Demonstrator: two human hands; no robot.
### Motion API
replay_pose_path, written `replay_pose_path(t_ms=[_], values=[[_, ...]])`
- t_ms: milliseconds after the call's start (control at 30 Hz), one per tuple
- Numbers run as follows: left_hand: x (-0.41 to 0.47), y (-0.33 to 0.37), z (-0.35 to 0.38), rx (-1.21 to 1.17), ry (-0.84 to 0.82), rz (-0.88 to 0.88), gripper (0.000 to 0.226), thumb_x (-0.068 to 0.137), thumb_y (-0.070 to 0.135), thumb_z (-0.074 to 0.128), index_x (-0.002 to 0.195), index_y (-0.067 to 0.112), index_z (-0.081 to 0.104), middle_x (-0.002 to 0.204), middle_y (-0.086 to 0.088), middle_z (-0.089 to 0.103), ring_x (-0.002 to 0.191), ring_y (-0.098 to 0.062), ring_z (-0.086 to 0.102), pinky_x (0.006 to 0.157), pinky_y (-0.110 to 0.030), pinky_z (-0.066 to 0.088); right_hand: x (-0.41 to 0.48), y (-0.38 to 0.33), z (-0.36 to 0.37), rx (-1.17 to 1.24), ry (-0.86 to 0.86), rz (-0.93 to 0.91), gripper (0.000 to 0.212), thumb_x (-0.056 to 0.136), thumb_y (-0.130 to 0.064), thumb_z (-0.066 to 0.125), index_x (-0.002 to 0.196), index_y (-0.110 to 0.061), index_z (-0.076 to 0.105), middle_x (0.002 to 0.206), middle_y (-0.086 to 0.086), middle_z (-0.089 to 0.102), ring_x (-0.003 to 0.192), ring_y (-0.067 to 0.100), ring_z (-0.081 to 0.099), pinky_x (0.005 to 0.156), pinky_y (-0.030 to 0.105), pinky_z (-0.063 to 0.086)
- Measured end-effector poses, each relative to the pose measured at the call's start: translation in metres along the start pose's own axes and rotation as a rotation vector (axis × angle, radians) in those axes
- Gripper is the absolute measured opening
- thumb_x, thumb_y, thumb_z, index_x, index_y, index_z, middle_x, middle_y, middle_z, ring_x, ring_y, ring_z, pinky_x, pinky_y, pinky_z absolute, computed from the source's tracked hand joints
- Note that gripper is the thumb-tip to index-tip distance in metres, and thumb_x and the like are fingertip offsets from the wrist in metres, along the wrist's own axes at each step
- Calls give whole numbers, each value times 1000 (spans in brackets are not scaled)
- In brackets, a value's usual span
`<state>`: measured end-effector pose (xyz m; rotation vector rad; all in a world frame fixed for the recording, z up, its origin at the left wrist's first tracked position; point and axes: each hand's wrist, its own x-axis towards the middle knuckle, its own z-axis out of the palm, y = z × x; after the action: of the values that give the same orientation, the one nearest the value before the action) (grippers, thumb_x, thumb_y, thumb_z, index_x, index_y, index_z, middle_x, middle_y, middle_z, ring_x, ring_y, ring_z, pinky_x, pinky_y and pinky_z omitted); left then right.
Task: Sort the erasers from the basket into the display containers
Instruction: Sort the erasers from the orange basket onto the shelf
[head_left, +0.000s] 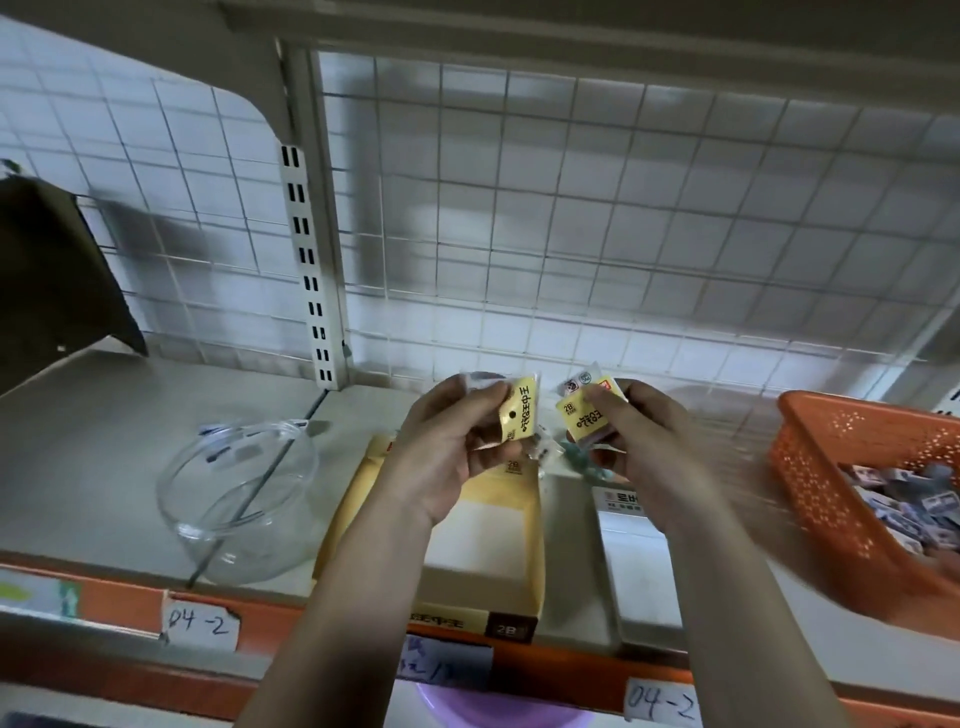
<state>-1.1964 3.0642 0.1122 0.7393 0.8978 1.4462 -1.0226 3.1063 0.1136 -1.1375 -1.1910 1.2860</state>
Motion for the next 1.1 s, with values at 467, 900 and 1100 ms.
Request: replay_pose_path(t_ms=[467,900,1100], values=[[14,15,-35,-179,-5,42,20,79,15,67,63,5,74,85,-10,73,80,-24,67,74,-31,61,-2,13,31,-22,3,-25,12,94,-16,60,97,-7,67,72,3,70,62,13,64,55,24,51],[28,76,-65,279,-81,161,54,63,-3,73,115,9,65,89,-2,66,71,-10,68,61,-18,52,15,20,31,-122,-130,-94,19,79,-4,73,98,-4,73,83,11,71,68,16,58,55,15,44],[43,94,-81,467,-61,88,43,54,11,77,96,16,71,75,4,58,69,-13,60,54,-19,42,26,16,38,-224,-118,-78,17,80,3,72,93,-8,71,80,11,68,53,11,57,50,18,43]])
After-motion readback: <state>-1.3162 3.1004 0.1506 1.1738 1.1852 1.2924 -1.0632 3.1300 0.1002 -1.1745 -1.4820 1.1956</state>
